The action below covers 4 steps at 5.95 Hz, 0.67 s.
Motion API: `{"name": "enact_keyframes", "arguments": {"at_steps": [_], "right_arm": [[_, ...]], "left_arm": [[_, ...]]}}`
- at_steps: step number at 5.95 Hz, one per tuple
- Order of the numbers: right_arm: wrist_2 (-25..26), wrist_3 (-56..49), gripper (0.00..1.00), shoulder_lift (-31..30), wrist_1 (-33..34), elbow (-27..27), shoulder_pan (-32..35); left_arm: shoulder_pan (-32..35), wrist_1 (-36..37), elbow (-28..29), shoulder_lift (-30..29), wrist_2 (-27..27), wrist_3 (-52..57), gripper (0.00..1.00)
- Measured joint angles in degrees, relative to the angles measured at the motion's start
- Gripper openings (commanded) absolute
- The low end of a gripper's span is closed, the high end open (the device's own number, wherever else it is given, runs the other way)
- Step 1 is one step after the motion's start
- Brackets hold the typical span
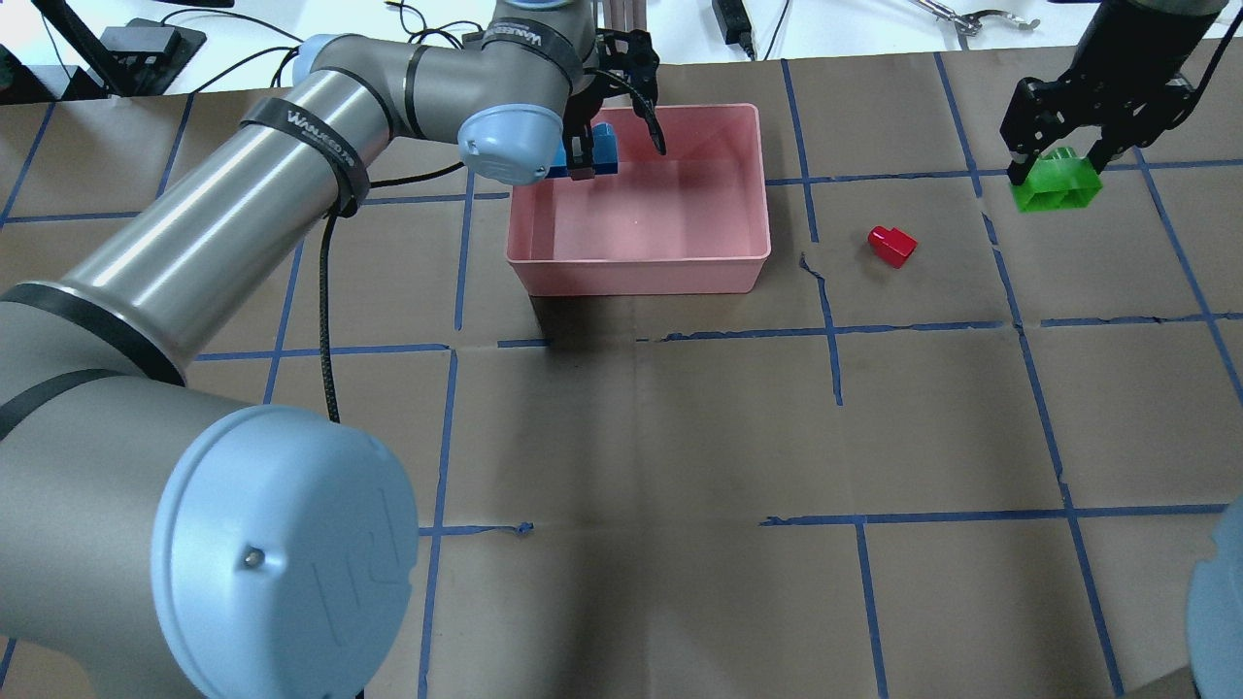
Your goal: Put all blocks into box
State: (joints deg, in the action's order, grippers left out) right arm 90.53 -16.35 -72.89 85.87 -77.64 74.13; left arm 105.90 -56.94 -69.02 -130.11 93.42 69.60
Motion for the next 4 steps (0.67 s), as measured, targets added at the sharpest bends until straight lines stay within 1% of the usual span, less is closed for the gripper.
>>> {"name": "enact_keyframes", "arguments": {"at_steps": [1,2,3,4], "right_arm": [[0.0,0.0,0.37,0.0,0.0,0.0,0.0],[0.0,0.0,0.37,0.0,0.0,-0.1,0.0],[0.0,0.0,0.37,0.1,0.0,-0.1,0.0],[0.0,0.0,0.37,0.1,0.0,0.0,0.0]], "left_arm": [[1.1,0.1,0.2,-1.4,-0.2,-2.5,0.77],[1.7,0.2,0.1,-2.1,-1.5,-8.8,0.91],[1.9,0.1,-0.1,-2.3,-3.3,-16.1,0.99],[2.0,0.0,-0.4,-2.2,-4.2,-19.6,0.99]]}}
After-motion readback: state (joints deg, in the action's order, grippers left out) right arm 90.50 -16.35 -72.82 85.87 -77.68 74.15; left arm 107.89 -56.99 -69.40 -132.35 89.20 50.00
